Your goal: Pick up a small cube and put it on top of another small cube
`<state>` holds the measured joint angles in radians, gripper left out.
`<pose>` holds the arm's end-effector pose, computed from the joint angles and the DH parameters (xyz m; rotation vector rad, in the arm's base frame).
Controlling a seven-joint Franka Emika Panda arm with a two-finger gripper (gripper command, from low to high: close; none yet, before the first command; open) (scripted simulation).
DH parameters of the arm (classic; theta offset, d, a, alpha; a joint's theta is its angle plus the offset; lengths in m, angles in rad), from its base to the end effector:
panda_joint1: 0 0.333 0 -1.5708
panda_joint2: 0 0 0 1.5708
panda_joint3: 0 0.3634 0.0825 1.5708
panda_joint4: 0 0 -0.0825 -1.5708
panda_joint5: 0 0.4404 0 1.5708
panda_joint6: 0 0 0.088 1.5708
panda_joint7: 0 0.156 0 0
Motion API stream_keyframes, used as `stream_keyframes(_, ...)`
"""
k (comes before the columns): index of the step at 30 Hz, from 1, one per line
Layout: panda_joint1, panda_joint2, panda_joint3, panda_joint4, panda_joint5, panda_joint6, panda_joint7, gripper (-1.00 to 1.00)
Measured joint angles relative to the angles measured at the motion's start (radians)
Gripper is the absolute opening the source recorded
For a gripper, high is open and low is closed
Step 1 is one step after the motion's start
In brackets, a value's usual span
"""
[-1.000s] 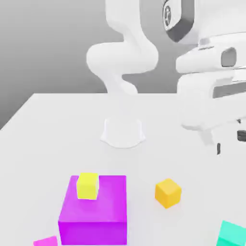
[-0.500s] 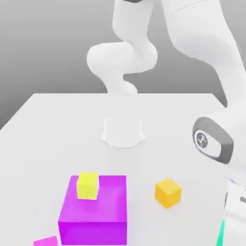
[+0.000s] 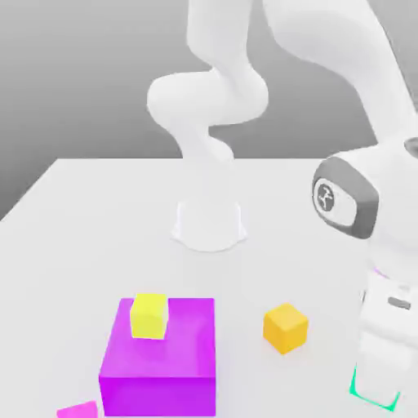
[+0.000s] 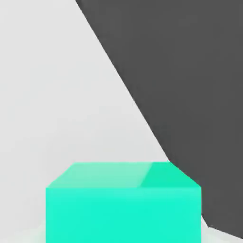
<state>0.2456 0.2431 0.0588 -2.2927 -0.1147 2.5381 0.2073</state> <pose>0.5485 0.1714 0.1953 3.0790 0.2930 0.0250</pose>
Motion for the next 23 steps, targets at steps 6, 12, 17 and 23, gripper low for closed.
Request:
stream_keyframes(6, -0.149, -0.217, -0.094, -0.141, 0.003, -0.068, -0.077, -1.0)
stream_keyframes(12, -0.254, -0.421, -0.177, -0.284, 0.035, -0.132, -0.178, -1.0)
stream_keyframes(17, -0.287, -0.431, -0.233, -0.369, 0.07, -0.064, -0.239, -1.0)
stream_keyframes(23, -0.286, -0.353, -0.239, -0.393, 0.082, 0.038, -0.25, 1.0)
